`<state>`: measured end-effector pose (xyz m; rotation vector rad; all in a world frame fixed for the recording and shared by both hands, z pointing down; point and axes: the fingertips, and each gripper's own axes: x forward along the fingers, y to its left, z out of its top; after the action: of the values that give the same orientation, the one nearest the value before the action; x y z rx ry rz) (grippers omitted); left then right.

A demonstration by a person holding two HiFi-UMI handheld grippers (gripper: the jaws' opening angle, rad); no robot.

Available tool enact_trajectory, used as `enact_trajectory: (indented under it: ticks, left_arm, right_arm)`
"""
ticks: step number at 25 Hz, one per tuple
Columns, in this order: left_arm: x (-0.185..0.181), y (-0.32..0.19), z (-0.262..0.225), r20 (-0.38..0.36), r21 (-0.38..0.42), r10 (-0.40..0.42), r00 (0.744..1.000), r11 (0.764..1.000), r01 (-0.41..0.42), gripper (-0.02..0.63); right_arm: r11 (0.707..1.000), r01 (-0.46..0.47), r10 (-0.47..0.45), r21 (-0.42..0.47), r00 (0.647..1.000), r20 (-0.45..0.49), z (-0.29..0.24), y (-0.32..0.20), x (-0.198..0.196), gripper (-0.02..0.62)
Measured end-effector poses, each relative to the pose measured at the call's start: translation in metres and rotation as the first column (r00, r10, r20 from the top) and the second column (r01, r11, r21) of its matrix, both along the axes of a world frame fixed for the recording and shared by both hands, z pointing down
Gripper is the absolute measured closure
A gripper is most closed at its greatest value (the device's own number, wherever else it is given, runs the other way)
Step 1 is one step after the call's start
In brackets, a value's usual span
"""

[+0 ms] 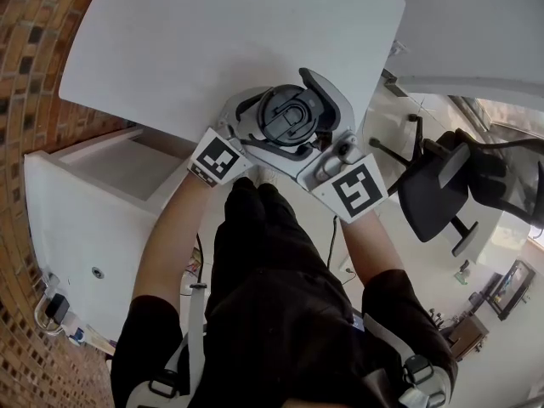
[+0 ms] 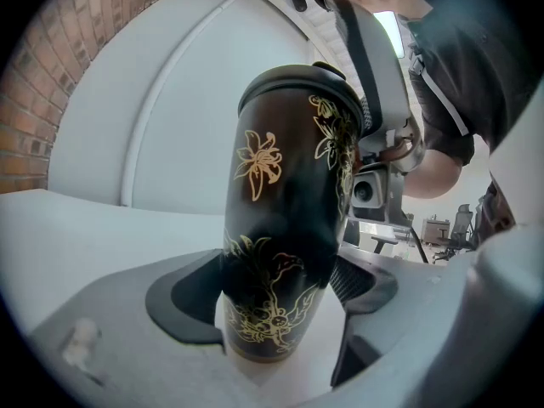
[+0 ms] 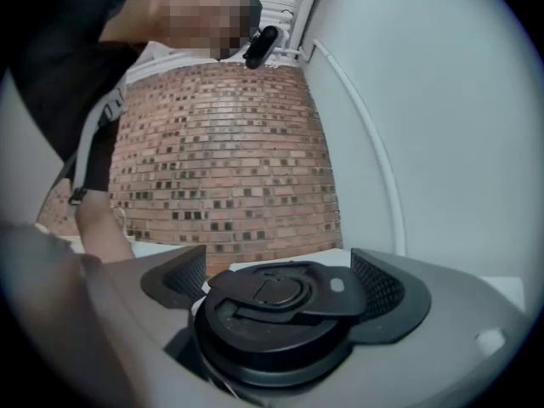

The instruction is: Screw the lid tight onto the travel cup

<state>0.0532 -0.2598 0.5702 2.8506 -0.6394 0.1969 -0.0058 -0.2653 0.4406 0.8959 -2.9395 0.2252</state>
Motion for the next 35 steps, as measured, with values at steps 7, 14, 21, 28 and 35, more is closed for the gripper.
enact_trajectory:
  ticks: [7,14,21,28,35]
  left_arm:
    - [0.000,0.000,0.000,-0.002,-0.009,0.001,1.000,1.000,-0.001,0.210]
    - [0.000,0.001,0.001,-0.001,-0.008,0.003,1.000,1.000,-0.003,0.209]
    - [0.000,0.000,0.002,-0.002,-0.011,-0.002,1.000,1.000,0.002,0.209]
    - [0.000,0.001,0.002,-0.001,-0.012,-0.009,1.000,1.000,0.009,0.209]
    - [-0.001,0.000,0.002,0.002,-0.010,-0.011,1.000,1.000,0.011,0.207]
  right_arm:
    - [0.957,0.278,-0.271,0.083,0.958,-0.090,0.001,0.012,-0.004,0.078]
    - [0.965,0.245,-0.239,0.096,0.968,-0.071,0.001,0.011,-0.003,0.103]
    - [0.994,0.051,-0.050,0.094,0.999,-0.016,-0.002,0.002,0.002,0.106]
    - [0.985,-0.170,0.170,0.015,0.985,-0.031,0.014,-0.001,0.009,0.124]
    - [0.995,0.057,-0.050,0.087,0.995,-0.087,0.007,0.012,0.017,0.101]
